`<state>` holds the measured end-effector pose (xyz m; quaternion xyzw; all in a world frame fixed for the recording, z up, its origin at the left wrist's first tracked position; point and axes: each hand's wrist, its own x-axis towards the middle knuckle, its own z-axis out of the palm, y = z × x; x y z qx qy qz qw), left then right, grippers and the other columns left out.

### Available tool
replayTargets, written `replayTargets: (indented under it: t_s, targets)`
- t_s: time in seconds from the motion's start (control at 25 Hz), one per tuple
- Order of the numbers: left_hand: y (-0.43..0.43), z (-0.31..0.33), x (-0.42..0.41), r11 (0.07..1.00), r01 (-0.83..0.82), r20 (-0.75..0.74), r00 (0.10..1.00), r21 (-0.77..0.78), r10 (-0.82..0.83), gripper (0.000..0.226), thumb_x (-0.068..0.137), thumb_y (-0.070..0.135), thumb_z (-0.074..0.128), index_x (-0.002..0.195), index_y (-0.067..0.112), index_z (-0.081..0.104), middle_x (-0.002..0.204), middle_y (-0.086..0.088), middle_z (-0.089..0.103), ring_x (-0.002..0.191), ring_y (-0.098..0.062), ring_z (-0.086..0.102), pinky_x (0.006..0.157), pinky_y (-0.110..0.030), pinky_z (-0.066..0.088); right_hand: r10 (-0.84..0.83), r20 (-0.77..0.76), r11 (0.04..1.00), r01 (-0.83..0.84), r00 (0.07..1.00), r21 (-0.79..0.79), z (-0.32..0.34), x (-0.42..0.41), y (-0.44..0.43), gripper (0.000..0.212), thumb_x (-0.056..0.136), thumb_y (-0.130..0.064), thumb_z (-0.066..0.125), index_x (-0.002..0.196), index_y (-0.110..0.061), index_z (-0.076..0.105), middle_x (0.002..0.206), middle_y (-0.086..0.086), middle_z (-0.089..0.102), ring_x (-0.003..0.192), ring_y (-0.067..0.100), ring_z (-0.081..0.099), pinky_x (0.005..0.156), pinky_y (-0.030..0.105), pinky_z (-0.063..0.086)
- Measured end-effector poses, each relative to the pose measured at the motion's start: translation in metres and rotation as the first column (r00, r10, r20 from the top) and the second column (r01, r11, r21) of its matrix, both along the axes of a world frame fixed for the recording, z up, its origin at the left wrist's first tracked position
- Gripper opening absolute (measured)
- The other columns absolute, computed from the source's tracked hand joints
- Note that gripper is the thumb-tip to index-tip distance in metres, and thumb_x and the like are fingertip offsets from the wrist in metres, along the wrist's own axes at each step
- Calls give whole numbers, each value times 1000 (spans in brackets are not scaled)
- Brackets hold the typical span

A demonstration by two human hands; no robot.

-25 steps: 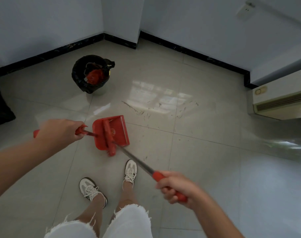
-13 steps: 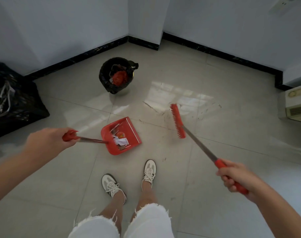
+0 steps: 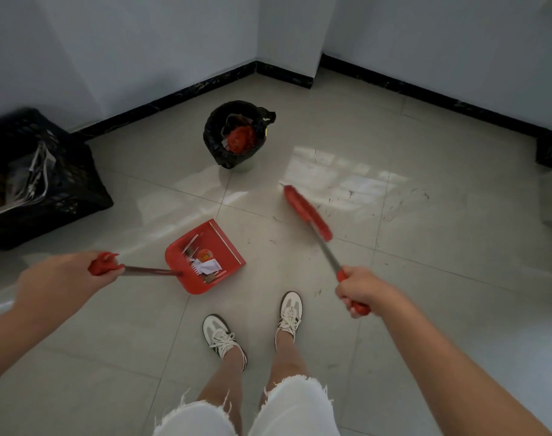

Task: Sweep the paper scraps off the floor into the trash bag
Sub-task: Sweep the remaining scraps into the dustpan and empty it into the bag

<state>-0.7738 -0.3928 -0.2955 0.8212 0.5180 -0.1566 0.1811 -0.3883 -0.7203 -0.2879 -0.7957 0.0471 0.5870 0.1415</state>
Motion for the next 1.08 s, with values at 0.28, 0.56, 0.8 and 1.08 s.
replayTargets:
  t_s: [0.28,0.56,0.8,1.08]
  targets:
    - [-45,41,16,999,27,45,999,45,-29,17,80,44,72,88,29,71,67,0,65,61,-26,61,55,-32,48,210,-232,975,-188,950,116,46,-131,55,41,80,5,40,114,-14,53,50,6,42,39,15,38,34,18,36]
    - [-44,30,-8,1000,-20,59,998,-8,20,19,83,45,65,94,31,72,74,4,68,69,-23,63,59,-31,47,-54,-317,986,101,947,133,129,-80,12,50,83,8,48,129,-10,54,52,3,31,34,6,26,33,11,20]
    - [-28,35,4,997,-61,134,989,-36,65,28,81,53,63,92,29,73,88,-2,72,87,-28,67,69,-33,49,-244,-212,943,282,946,175,189,-37,-49,50,85,9,52,122,-23,59,53,6,34,31,8,25,31,10,22]
    - [-9,114,65,998,-23,235,972,64,7,24,75,53,72,85,32,72,74,7,67,81,-22,65,65,-31,41,-390,-83,906,398,917,142,148,51,-56,27,86,11,46,104,-8,54,46,1,34,27,4,27,29,9,23]
